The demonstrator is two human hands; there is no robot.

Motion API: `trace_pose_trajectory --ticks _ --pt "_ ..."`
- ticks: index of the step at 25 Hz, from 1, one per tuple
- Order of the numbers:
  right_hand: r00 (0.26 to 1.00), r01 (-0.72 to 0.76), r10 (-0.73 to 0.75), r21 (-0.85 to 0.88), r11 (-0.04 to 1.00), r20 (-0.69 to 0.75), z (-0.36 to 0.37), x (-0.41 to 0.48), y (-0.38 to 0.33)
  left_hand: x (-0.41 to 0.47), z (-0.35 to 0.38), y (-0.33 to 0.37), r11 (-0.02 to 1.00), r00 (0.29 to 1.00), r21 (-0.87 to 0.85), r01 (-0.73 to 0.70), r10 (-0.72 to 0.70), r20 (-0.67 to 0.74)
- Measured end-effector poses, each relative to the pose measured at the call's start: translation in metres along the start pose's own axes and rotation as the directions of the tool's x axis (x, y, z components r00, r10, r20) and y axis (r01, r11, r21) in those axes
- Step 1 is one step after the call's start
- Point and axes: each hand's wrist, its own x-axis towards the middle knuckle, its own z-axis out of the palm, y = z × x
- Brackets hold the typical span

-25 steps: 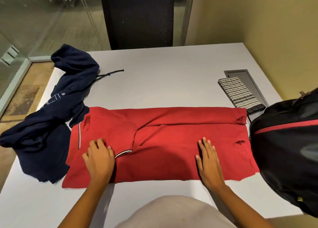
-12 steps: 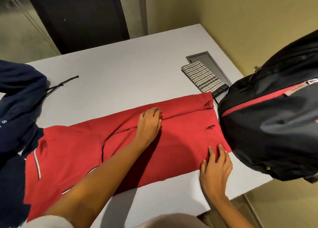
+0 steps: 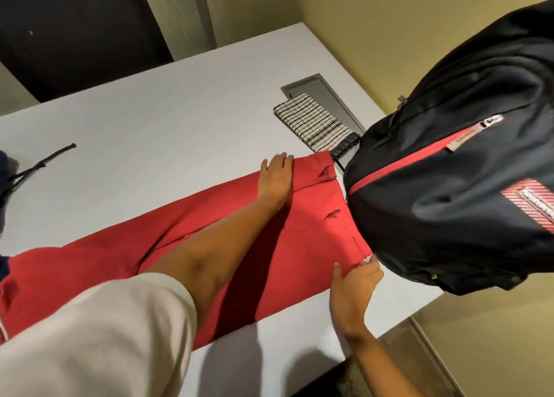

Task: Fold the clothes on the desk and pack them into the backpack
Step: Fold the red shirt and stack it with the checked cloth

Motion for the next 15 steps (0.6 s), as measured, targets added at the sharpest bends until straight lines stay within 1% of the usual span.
trace_pose_trajectory --ticks 2,5,7,9,11,13,14,15 --pt "0.996 -0.087 0.087 0.030 0.996 0.001 -0.001 0.003 -0.005 0.011 -0.002 0.003 0.999 0.998 0.016 0.048 -0.048 0.027" --pt "0.975 -0.221 0.217 0.106 0.969 0.050 -0.004 0.008 -0.013 0.021 -0.002 0.008 0.997 0.995 0.048 0.062 -0.066 0.080" --pt "0.969 -0.247 0.242 0.131 0.960 0.059 -0.007 0.007 -0.018 0.028 -0.005 0.012 0.993 0.982 -0.012 0.117 -0.113 0.154" --pt "0.983 -0.183 0.180 0.174 0.968 0.031 -0.011 -0.001 -0.022 0.032 -0.013 0.017 0.979 0.957 -0.065 0.194 -0.174 0.232" --pt "0.996 -0.084 0.091 0.227 0.970 -0.021 -0.015 -0.012 -0.027 0.034 -0.024 0.013 0.959 0.942 -0.148 0.241 -0.195 0.274" --pt "0.998 0.024 -0.006 0.295 0.955 -0.060 -0.016 -0.026 -0.030 0.030 -0.039 -0.002 0.909 0.945 -0.329 0.255 -0.162 0.285" --pt "0.994 0.101 -0.083 0.325 0.940 -0.068 -0.015 -0.035 -0.030 0.026 -0.048 -0.014 0.855 0.955 -0.461 0.237 -0.118 0.273" --pt "0.982 0.190 -0.177 0.343 0.920 -0.069 -0.014 -0.044 -0.030 0.018 -0.057 -0.027 0.770 0.966 -0.603 0.211 -0.070 0.249"
